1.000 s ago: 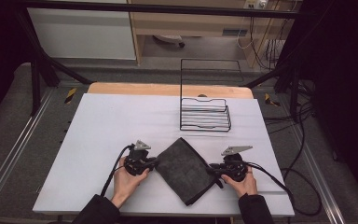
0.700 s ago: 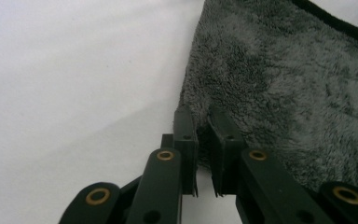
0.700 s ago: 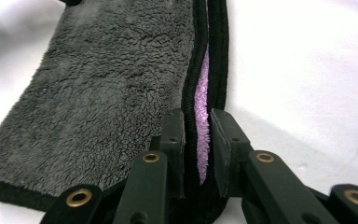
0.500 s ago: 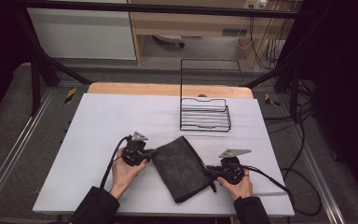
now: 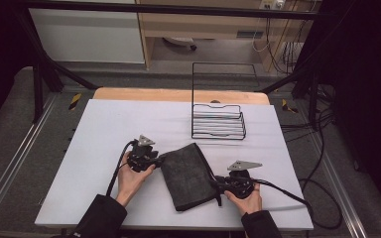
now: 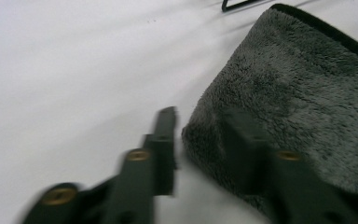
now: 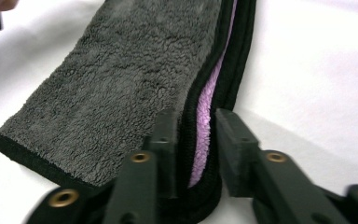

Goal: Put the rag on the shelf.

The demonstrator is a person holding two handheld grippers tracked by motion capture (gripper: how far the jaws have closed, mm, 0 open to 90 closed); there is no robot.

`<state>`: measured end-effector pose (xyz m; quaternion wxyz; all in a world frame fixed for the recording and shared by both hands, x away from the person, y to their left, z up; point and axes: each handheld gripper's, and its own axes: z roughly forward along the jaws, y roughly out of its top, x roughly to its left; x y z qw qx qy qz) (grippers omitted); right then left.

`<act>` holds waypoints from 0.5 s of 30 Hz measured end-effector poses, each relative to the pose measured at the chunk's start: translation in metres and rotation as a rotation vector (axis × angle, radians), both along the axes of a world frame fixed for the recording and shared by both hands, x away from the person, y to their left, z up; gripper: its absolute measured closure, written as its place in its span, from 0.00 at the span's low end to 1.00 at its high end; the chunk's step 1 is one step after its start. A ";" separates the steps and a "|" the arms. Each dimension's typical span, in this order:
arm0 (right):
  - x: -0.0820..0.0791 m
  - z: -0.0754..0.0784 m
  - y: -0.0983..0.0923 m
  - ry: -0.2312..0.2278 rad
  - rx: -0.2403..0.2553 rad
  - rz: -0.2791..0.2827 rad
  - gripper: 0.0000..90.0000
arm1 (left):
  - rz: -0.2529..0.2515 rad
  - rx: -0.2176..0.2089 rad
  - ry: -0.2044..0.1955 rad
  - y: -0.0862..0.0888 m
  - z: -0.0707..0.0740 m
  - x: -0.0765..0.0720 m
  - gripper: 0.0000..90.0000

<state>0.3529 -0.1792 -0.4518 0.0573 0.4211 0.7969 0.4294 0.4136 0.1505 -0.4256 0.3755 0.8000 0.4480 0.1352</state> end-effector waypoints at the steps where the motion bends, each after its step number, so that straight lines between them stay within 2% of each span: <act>1: 0.000 0.002 -0.001 -0.007 0.002 -0.001 0.71 | 0.001 0.005 -0.005 0.002 0.002 -0.004 0.56; 2: 0.000 0.004 -0.002 -0.020 0.006 -0.004 0.66 | 0.001 0.005 -0.005 0.002 0.002 -0.004 0.51; 3: 0.000 0.005 -0.003 -0.048 0.011 -0.008 0.63 | -0.004 0.017 -0.010 0.004 0.006 -0.015 0.46; 4: 0.000 0.008 -0.004 -0.055 0.015 -0.012 0.62 | -0.004 0.017 -0.010 0.004 0.006 -0.015 0.42; 5: 0.001 0.009 -0.005 -0.063 0.018 -0.015 0.59 | -0.012 0.021 -0.012 0.004 0.007 -0.021 0.40; 6: 0.002 0.009 -0.006 -0.066 0.018 -0.014 0.58 | -0.029 0.017 -0.005 0.002 0.009 -0.034 0.37; 7: 0.003 0.009 -0.006 -0.067 0.012 -0.011 0.59 | -0.029 0.017 -0.005 0.002 0.009 -0.034 0.35; 8: 0.004 0.008 -0.005 -0.061 0.008 -0.012 0.59 | -0.061 0.015 0.014 -0.001 0.009 -0.045 0.32; 10: 0.006 0.006 -0.004 -0.050 -0.006 -0.009 0.60 | -0.084 0.017 0.030 -0.006 0.008 -0.056 0.29; 11: 0.007 0.005 -0.004 -0.051 -0.014 -0.007 0.61 | -0.084 0.017 0.030 -0.006 0.008 -0.056 0.28; 13: 0.010 0.004 -0.004 -0.050 -0.019 -0.007 0.64 | -0.115 0.017 0.048 -0.016 0.004 -0.071 0.27; 14: 0.010 0.004 -0.004 -0.048 -0.018 -0.006 0.65 | -0.115 0.017 0.048 -0.016 0.004 -0.071 0.26; 15: 0.011 0.003 -0.003 -0.047 -0.019 -0.001 0.65 | -0.144 0.012 0.060 -0.024 0.002 -0.078 0.26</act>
